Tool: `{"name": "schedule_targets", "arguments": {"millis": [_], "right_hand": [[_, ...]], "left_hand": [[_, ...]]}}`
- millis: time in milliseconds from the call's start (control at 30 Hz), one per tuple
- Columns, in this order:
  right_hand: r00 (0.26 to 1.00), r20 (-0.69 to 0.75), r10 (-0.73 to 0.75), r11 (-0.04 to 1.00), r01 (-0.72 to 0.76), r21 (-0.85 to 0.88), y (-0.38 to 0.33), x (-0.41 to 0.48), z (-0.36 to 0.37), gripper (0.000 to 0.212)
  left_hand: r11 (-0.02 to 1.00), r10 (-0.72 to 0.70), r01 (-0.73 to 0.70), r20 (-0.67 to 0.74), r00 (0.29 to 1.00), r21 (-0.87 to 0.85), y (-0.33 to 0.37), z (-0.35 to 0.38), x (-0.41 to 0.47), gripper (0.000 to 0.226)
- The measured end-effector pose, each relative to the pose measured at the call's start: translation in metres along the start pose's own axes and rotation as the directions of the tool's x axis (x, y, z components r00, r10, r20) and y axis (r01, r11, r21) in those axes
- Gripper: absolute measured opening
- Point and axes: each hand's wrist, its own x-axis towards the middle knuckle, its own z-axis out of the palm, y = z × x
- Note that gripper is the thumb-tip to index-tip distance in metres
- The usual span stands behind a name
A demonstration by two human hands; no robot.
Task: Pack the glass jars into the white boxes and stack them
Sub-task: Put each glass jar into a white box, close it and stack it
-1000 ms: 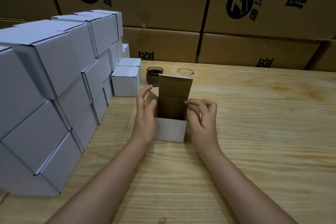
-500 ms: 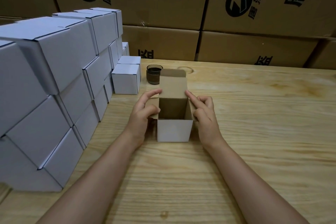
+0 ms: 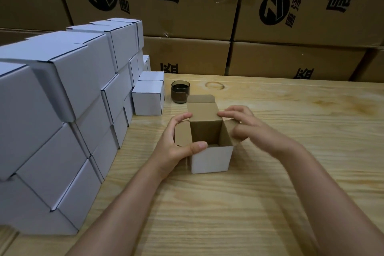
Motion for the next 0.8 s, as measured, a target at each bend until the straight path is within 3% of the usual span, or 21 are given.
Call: {"name": "schedule_targets", "arguments": {"millis": [67,133,200,400,567,800], "right_hand": [[0.995,-0.093,0.029,0.992,-0.040,-0.120,-0.021,0.021,-0.019,0.041],[0.958,-0.285,-0.025,0.970,-0.045,-0.238,-0.045,0.056,-0.027,0.031],[0.931,-0.362,-0.047,0.932,-0.090,-0.352,-0.065,0.098,-0.021,0.034],[0.963,-0.226,0.144,0.745,-0.256,-0.616,-0.068,0.187,0.029,0.077],[0.953,-0.211,0.216,0.647,-0.302,-0.700,-0.044,0.217,0.044,0.082],[0.966,-0.230,0.119,0.749,-0.239,-0.618,-0.028,0.230,0.050,0.071]], "left_hand": [[0.999,0.021,-0.019,-0.027,0.999,0.045,0.001,0.001,0.000,0.084],[0.996,0.034,-0.031,-0.040,0.999,0.085,0.001,0.001,0.000,0.084],[0.995,0.040,-0.036,-0.044,0.998,0.096,0.001,0.001,0.001,0.085],[0.996,0.048,-0.045,-0.041,0.998,0.078,0.001,0.000,0.000,0.086],[0.998,0.054,-0.052,-0.043,0.998,0.042,0.000,0.001,0.001,0.084],[0.997,0.056,-0.053,-0.047,0.997,0.050,-0.001,0.002,0.000,0.083]]}}
